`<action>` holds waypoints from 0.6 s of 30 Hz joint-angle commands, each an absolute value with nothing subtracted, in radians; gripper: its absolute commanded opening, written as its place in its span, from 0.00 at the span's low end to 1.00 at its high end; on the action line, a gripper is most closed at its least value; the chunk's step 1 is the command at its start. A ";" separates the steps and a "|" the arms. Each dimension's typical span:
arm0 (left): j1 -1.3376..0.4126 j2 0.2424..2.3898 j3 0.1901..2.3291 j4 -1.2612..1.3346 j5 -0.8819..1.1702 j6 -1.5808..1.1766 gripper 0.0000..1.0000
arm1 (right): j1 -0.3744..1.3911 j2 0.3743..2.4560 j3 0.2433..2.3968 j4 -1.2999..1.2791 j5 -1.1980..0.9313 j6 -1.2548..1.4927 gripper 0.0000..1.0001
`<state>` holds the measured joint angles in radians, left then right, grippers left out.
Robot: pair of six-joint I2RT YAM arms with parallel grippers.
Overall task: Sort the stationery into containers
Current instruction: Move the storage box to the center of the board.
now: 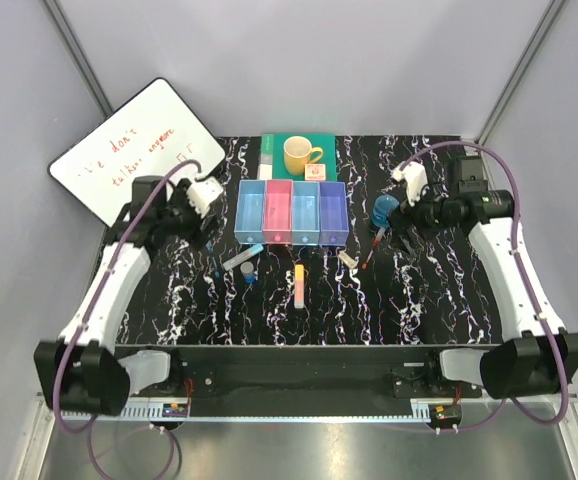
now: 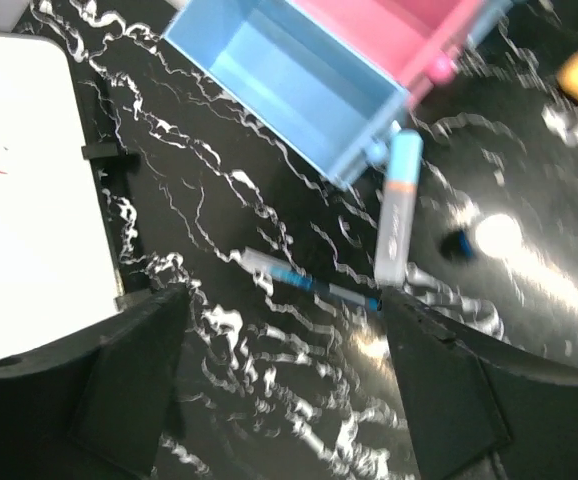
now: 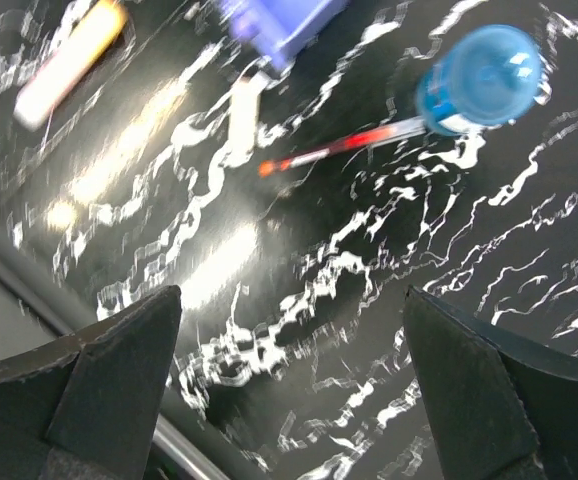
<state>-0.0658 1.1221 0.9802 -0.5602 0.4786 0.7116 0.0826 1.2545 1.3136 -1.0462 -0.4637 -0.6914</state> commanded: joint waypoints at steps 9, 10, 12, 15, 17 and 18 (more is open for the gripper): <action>-0.239 1.477 1.239 -0.384 0.080 0.272 0.81 | 0.115 1.557 1.501 -0.664 -0.361 -0.154 0.98; -0.245 1.517 1.264 -0.382 0.062 0.253 0.81 | 0.127 1.584 1.522 -0.655 -0.344 -0.131 0.97; -0.262 1.555 1.291 -0.379 0.046 0.233 0.81 | 0.141 1.663 1.578 -0.629 -0.312 -0.103 0.97; -0.279 1.637 1.348 -0.376 0.002 0.196 0.81 | 0.166 1.762 1.649 -0.617 -0.279 -0.068 0.96; -0.281 1.689 1.388 -0.380 -0.047 0.169 0.81 | 0.185 1.824 1.677 -0.614 -0.279 -0.052 0.94; -0.279 1.704 1.400 -0.382 -0.055 0.161 0.81 | 0.193 1.841 1.699 -0.609 -0.276 -0.049 0.89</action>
